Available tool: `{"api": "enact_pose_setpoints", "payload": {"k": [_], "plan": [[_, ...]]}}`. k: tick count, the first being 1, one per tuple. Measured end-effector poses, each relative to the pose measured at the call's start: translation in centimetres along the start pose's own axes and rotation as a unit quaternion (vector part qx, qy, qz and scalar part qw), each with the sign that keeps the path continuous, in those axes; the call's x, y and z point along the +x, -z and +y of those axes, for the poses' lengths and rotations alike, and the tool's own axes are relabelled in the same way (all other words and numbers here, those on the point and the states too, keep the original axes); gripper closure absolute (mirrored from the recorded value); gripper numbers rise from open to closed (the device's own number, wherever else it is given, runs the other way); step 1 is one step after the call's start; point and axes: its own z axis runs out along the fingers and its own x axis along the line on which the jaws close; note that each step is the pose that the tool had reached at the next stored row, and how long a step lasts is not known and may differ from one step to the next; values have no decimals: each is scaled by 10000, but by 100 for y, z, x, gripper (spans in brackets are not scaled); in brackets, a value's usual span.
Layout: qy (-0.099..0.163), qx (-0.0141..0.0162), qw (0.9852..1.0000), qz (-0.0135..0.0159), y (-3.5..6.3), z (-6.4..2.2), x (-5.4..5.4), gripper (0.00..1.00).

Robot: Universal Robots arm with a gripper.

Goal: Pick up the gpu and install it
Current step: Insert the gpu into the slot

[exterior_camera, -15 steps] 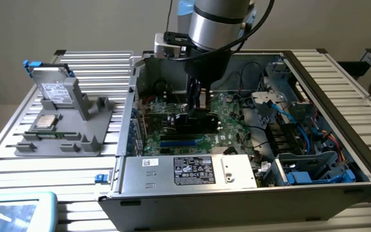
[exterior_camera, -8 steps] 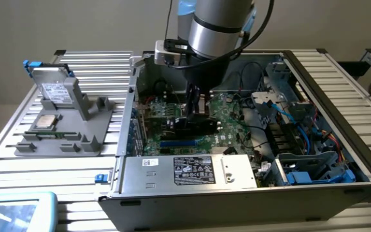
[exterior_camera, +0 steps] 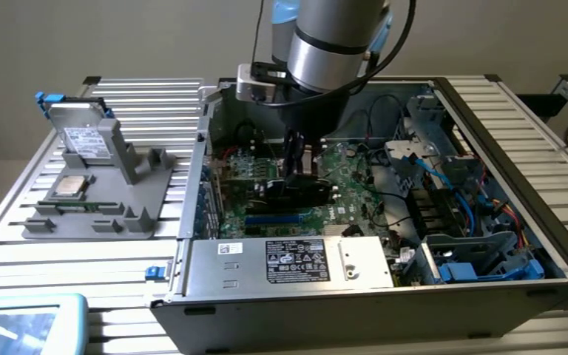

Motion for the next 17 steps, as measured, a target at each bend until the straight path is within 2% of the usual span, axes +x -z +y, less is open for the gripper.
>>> {"api": "enact_pose_setpoints", "payload": {"k": [8, 17], "plan": [[-1, 0, 10000, 0, -63, 1, -7, 73], [0, 0, 10000, 1, -76, 38, -6, 73]]}}
